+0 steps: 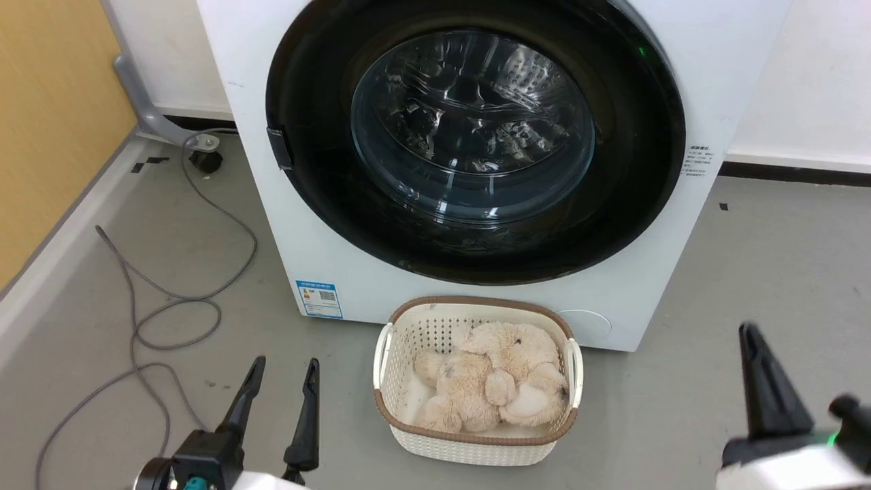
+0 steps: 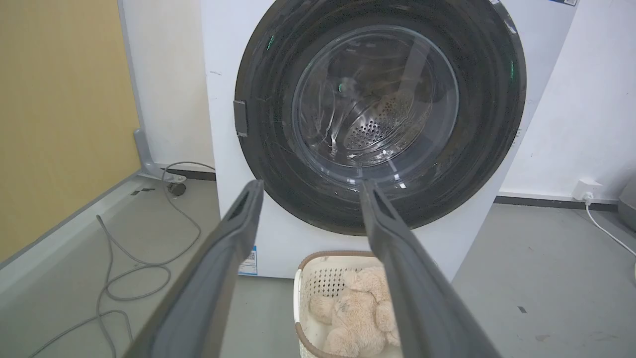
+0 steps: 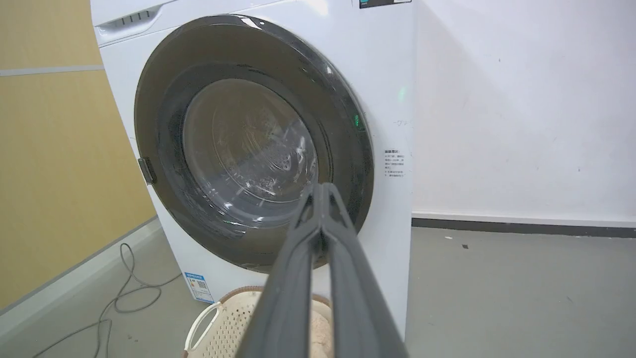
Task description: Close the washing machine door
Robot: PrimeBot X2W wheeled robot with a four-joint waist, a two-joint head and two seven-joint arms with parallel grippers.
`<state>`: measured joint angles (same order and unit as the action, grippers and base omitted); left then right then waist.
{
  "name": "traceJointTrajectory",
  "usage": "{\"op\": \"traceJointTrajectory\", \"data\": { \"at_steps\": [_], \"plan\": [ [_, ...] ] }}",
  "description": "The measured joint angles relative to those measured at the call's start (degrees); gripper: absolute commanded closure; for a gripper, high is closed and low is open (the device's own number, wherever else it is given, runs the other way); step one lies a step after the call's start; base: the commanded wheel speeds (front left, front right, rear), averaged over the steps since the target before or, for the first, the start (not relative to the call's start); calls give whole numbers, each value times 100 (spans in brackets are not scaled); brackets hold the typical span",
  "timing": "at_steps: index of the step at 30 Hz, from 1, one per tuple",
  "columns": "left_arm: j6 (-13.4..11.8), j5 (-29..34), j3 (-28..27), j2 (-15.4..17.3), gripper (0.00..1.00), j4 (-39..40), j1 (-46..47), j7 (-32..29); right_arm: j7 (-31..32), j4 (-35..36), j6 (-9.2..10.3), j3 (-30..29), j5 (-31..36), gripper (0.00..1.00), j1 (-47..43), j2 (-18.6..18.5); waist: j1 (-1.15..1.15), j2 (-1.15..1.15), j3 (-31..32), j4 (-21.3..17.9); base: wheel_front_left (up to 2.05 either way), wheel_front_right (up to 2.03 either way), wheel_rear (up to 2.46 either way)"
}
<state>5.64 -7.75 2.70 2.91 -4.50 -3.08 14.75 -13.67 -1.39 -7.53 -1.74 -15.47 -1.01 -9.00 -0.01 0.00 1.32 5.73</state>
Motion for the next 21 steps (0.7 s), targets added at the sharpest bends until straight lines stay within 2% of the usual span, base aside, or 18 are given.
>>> {"op": "traceJointTrajectory", "data": {
  "at_steps": [1,2,3,10,21],
  "plan": [
    [0,1,7,0,0,-3,-26,0,23,84,0,-47,90,87,-120,115,0,0,7,1,0,0,0],
    [1,1,19,0,0,-8,-49,1,57,137,0,-110,168,62,-231,224,0,0,15,4,0,0,0],
    [1,1,29,0,0,-13,-64,0,100,179,0,-167,226,0,-328,318,0,0,22,11,0,0,0],
    [3,19,80,-3,0,-153,-115,0,205,197,0,-322,624,0,-679,545,0,0,54,77,0,0,0],
    [4,113,90,-3,0,-188,-159,0,247,116,1,-325,599,0,-820,576,0,0,89,99,0,0,0]
  ]
}}
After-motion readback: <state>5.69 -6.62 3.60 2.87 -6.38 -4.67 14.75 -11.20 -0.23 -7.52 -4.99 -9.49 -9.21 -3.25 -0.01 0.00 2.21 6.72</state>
